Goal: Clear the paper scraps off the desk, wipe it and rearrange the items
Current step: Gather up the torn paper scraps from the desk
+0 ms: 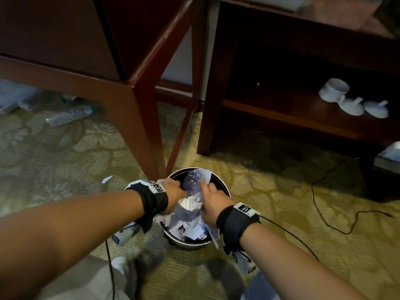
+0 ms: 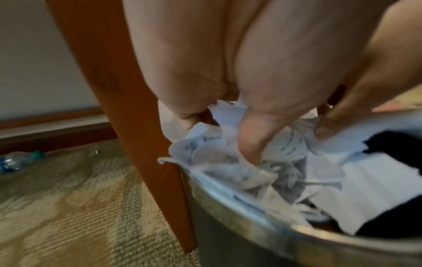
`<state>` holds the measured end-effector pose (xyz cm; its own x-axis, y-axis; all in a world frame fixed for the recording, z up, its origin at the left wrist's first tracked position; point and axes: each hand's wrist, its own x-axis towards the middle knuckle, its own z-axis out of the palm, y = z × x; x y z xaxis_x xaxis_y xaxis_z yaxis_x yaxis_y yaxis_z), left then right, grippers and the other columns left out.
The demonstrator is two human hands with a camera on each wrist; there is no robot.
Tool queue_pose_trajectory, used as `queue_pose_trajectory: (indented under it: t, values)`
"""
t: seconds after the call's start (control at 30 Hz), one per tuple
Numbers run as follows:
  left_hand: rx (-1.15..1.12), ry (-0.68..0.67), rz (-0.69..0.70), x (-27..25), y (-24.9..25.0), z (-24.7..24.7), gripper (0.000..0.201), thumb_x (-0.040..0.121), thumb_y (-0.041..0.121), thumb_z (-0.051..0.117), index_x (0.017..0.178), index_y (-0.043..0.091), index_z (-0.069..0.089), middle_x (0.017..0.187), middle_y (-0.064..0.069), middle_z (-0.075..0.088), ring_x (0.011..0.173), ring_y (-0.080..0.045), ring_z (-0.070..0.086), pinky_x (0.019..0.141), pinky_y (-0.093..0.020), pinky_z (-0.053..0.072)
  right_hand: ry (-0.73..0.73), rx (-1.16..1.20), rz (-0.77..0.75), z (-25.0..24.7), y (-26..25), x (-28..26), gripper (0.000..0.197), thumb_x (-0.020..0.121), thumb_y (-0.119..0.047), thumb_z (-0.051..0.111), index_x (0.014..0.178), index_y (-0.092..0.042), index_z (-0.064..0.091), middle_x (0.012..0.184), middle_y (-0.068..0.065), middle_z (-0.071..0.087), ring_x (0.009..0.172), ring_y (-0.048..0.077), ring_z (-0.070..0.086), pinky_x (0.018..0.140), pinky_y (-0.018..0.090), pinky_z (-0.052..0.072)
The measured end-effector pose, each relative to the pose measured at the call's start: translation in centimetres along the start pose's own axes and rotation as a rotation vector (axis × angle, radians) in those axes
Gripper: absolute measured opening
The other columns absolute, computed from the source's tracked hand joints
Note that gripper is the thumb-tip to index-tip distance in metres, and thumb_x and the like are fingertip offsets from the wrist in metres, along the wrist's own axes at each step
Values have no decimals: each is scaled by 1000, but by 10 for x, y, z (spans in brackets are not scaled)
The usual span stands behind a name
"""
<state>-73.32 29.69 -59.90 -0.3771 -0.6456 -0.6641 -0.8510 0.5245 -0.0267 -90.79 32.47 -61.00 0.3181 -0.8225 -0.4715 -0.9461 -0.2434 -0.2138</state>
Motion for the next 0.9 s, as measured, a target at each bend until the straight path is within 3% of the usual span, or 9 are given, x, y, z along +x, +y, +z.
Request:
queue_pose_trajectory:
  t: [0.07,0.13,0.23,0.37,0.47,0.6,0.7,0.8,0.9]
  values:
    - [30,-15,15,5,3,5,56,87,26,67,140,28,47,131,-10,47,124,-31,48,98,-39,42,18,14,12,0,-1,0,81,85,-17,63,148,-14,12,136,13,36,105,35,54,76,38,46]
    - [6,-21,28,9,7,8,48,87,24,69,132,19,54,128,-11,51,118,-31,53,98,-39,44,68,81,27,-1,-2,-1,60,83,-15,64,130,-14,27,125,13,42,92,33,58,66,36,44]
    - [-45,-20,8,12,10,8,35,87,23,70,121,14,64,125,-11,60,115,-30,59,98,-38,48,4,82,4,-3,-3,-8,47,84,-23,68,119,-14,38,122,11,38,87,31,60,69,36,50]
    - [-32,-29,10,15,11,4,43,76,21,82,116,12,68,124,-9,56,108,-32,63,93,-39,52,-148,11,-96,-10,-5,-17,59,73,-39,81,112,-12,46,117,10,41,96,26,53,78,31,46]
    - [15,-39,47,13,14,-2,38,75,22,82,111,16,69,119,-6,60,104,-31,64,89,-38,54,-222,-75,-177,-15,-11,-13,48,70,-27,85,103,-12,54,110,12,53,93,24,51,76,29,41]
    - [-43,-57,85,10,11,-5,45,80,25,76,124,23,64,123,-7,62,112,-30,62,94,-35,50,-219,-92,-137,-16,-15,2,24,76,-17,79,95,-9,66,103,11,62,100,26,60,82,29,48]
    - [-53,-81,119,7,14,-6,32,87,34,64,116,20,66,109,-6,67,100,-29,63,92,-36,52,-177,-121,-120,-14,-22,11,9,79,-13,74,85,-13,67,95,11,67,93,27,65,72,30,50]
    - [-48,-116,102,9,20,1,39,98,38,47,125,14,64,125,-15,64,114,-32,59,95,-35,45,-158,-163,-119,-7,-32,15,17,80,-17,73,97,-14,70,95,10,69,90,29,67,68,31,50]
    - [64,-179,157,10,22,2,43,104,30,38,136,7,54,139,-20,53,126,-34,50,102,-35,38,-196,-150,-105,2,-43,23,24,85,-13,67,109,-9,67,108,16,67,104,34,64,83,37,50]
